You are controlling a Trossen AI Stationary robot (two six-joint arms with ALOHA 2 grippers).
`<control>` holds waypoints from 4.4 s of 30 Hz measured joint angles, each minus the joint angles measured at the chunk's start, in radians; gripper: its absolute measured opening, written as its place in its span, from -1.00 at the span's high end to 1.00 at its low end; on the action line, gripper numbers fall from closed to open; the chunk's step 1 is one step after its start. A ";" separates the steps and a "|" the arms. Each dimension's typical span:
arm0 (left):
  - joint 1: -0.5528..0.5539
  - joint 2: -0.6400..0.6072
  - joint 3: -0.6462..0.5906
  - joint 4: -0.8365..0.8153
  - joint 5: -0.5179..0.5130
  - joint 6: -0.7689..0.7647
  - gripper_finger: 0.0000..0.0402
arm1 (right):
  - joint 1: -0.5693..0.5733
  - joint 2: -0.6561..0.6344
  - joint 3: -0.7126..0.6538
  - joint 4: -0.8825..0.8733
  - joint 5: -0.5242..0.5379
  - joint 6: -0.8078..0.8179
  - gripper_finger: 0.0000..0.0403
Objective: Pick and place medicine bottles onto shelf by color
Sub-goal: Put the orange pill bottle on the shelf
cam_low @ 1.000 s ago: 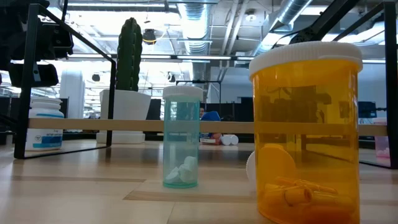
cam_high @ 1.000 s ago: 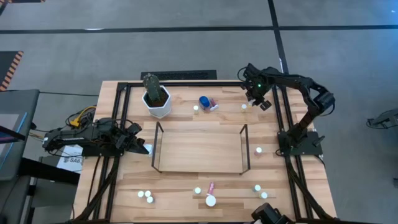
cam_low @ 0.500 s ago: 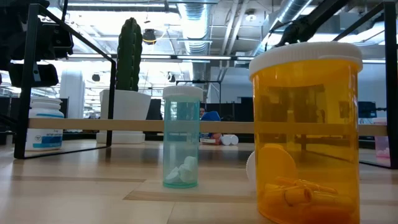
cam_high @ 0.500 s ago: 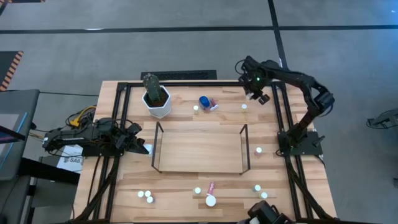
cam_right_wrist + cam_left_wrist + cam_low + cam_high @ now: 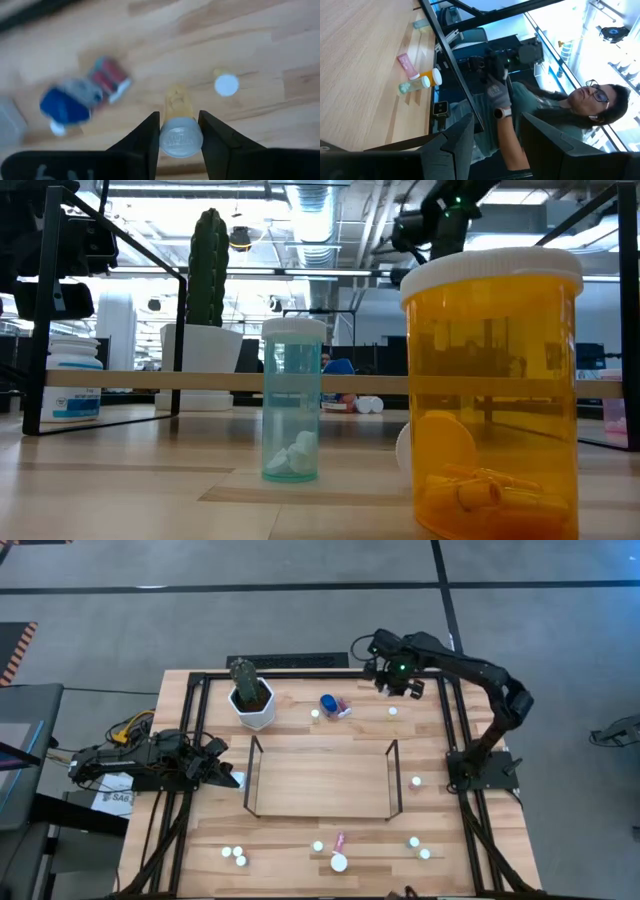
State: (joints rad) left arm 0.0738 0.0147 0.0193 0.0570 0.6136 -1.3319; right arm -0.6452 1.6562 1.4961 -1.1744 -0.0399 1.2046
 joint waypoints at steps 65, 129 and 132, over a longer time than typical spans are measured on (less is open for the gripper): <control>0.000 0.000 0.000 0.000 0.000 0.000 0.28 | 0.705 0.131 0.001 -0.179 -0.007 -0.918 0.32; 0.000 0.000 0.000 0.000 0.000 0.000 0.28 | 0.526 0.200 0.199 -0.321 0.008 -0.956 -0.37; 0.000 0.000 0.000 0.000 0.000 0.000 0.28 | 0.485 0.200 0.217 -0.370 0.016 -0.909 -0.37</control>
State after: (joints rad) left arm 0.0738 0.0151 0.0193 0.0574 0.6136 -1.3319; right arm -0.1604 1.8561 1.7127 -1.5444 -0.0242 0.2955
